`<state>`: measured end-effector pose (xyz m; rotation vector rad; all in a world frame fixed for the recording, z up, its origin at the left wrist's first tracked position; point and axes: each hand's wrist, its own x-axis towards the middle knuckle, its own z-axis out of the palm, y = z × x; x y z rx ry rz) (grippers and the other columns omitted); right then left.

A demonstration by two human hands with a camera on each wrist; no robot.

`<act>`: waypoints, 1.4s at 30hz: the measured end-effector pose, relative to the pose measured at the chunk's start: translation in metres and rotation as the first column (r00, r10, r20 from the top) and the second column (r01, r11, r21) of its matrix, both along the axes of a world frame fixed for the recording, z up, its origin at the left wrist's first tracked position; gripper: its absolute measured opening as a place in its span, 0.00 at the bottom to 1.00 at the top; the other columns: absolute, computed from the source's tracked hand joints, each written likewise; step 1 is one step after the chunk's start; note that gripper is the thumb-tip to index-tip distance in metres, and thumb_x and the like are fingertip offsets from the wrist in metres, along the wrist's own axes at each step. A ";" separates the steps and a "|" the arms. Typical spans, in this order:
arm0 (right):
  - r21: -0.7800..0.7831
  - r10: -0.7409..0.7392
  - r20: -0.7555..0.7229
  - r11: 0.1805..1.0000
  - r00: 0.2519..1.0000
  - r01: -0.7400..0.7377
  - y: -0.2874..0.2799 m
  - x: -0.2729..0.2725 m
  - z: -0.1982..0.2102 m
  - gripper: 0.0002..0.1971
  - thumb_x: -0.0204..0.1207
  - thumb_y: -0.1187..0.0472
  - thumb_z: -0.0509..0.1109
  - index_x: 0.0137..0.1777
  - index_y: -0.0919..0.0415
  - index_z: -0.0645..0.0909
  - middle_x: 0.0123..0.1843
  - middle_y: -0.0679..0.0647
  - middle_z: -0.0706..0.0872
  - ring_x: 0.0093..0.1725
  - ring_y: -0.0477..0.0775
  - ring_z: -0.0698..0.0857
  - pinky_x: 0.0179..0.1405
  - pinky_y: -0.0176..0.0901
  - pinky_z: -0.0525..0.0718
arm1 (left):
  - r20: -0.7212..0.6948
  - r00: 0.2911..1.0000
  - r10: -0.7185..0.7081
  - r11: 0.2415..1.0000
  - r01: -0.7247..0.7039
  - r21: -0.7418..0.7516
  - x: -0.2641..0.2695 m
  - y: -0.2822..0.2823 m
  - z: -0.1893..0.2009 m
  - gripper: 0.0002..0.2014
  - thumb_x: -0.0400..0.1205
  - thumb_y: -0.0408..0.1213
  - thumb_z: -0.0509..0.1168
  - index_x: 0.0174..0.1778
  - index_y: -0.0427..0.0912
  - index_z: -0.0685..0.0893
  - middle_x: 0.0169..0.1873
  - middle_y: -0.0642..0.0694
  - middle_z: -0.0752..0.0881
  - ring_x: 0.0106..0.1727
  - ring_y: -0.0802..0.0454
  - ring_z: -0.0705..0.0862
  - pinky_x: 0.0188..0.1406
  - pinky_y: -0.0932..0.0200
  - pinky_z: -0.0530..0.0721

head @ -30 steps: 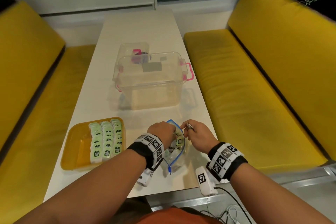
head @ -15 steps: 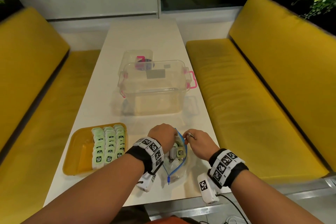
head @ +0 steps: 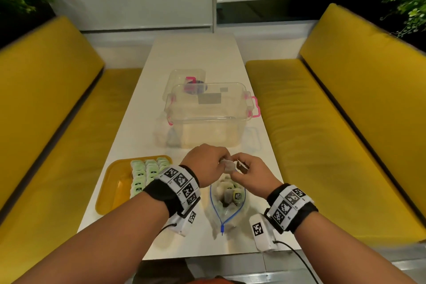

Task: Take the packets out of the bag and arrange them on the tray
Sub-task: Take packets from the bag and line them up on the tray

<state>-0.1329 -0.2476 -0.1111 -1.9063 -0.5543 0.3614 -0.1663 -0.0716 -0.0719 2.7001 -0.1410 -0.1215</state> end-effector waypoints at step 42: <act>-0.108 0.214 0.181 0.974 0.960 -0.197 0.150 0.005 0.026 0.06 0.76 0.56 0.77 0.40 0.55 0.86 0.35 0.45 0.82 0.36 0.43 0.78 0.38 0.42 0.75 | 0.053 0.990 0.133 0.979 -0.140 0.149 -0.038 0.142 0.075 0.06 0.80 0.47 0.69 0.48 0.54 0.89 0.40 0.55 0.88 0.44 0.56 0.83 0.40 0.61 0.73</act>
